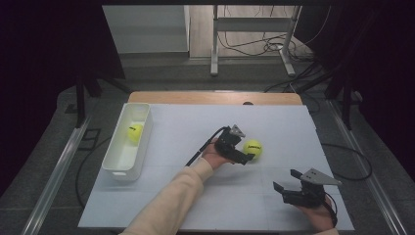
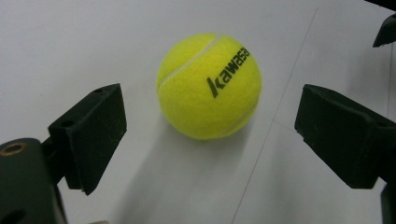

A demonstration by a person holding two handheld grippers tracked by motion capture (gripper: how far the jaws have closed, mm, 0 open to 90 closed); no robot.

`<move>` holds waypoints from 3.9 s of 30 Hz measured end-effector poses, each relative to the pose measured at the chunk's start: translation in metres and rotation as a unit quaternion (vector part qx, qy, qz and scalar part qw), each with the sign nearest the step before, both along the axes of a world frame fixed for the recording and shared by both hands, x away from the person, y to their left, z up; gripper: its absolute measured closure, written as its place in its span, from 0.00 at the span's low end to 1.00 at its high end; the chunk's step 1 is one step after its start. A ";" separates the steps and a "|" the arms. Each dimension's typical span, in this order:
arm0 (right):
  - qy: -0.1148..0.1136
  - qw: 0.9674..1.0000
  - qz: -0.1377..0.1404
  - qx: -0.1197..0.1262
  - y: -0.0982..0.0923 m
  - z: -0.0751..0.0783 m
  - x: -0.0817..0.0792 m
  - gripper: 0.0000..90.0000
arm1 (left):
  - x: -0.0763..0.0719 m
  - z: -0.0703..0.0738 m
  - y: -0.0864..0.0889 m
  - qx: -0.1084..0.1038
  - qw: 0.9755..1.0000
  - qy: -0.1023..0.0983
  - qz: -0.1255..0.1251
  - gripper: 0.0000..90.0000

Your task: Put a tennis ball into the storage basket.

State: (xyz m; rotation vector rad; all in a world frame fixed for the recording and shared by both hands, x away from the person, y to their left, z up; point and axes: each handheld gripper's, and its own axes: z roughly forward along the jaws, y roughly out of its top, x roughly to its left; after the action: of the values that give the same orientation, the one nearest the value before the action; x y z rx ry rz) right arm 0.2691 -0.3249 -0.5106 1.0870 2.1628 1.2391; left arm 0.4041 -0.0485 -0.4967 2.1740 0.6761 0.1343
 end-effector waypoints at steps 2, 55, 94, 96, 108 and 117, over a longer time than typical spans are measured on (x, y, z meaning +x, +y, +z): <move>0.000 1.000 0.000 0.000 0.000 0.000 0.000 0.18 | 0.002 -0.001 -0.003 0.002 1.000 0.001 0.000 0.11; 0.000 1.000 -0.004 0.002 -0.003 0.000 0.000 0.18 | 0.012 -0.004 -0.015 -0.005 1.000 0.018 -0.008 0.30; -0.005 1.000 -0.011 0.000 -0.002 0.001 0.000 0.18 | -0.013 0.014 0.036 -0.033 0.999 0.002 0.009 0.30; -0.005 1.000 -0.010 -0.001 -0.002 0.001 0.000 0.18 | -0.014 0.015 0.038 -0.037 0.999 0.002 0.009 0.30; -0.002 1.000 -0.010 -0.001 -0.002 0.000 0.000 0.18 | -0.022 0.016 0.048 -0.041 0.999 -0.001 0.010 0.30; -0.002 1.000 -0.008 -0.001 -0.002 -0.001 0.000 0.18 | -0.026 0.020 0.053 -0.037 0.999 -0.010 0.011 0.30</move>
State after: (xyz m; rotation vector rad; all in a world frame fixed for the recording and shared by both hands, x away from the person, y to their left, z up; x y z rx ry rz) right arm 0.2695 -0.3272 -0.5112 1.0995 2.1479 1.2298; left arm 0.3777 0.0047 -0.4772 2.0924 0.6831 0.1403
